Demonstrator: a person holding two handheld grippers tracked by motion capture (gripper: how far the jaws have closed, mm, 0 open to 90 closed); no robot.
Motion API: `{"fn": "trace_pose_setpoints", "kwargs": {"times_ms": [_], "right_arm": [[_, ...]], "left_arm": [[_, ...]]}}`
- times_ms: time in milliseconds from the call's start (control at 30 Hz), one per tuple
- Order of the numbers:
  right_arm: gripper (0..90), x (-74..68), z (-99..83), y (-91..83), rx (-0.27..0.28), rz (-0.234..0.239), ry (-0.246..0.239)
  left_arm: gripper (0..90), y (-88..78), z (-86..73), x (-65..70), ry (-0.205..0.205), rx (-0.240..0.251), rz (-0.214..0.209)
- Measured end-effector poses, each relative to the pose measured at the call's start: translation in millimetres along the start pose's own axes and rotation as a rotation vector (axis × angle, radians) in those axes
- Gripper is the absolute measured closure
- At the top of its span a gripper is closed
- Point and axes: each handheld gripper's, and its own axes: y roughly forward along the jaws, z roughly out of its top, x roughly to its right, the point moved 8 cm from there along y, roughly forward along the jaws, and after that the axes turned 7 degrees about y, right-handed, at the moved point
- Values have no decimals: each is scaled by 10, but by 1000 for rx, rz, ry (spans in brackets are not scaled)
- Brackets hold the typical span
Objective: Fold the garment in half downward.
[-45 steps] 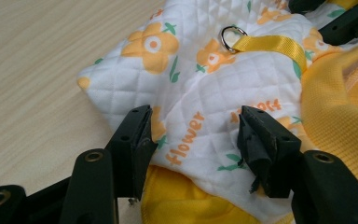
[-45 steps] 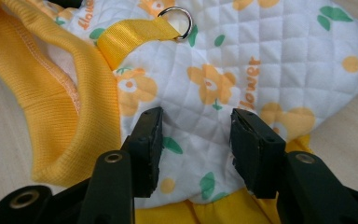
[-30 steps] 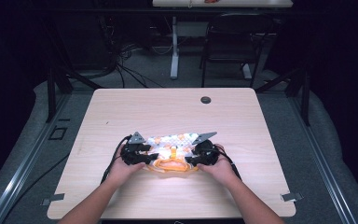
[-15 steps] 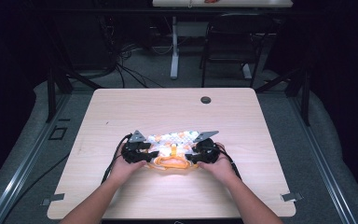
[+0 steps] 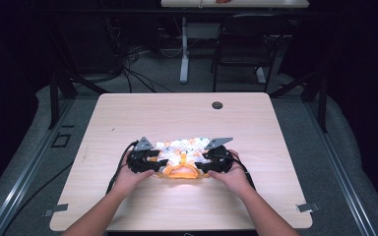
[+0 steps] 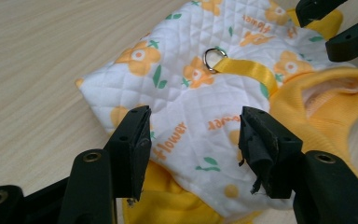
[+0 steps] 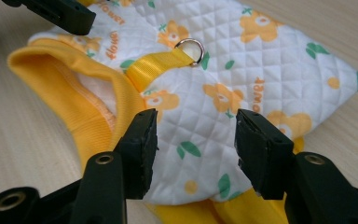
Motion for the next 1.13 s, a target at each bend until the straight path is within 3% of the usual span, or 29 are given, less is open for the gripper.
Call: {"fn": "trace_pose_setpoints", "kwargs": {"times_ms": [300,567,900,1033,1133], "right_arm": [[475,-198,-27,-265,12,-26,-63],[466,-287,-179,-436,11,-30,-67],[456,-291,-403,-485,8,-28,-50],[456,-275,-475,-486,23,-26,-25],[456,-255,-507,-453,24,-58,-43]], "left_arm": [[439,-254,32,163,25,28,-14],[441,-442,-92,228,-22,50,-28],[441,-568,-345,216,-51,36,-22],[441,-604,-423,223,-38,27,-7],[441,-617,-408,234,-18,34,4]]}}
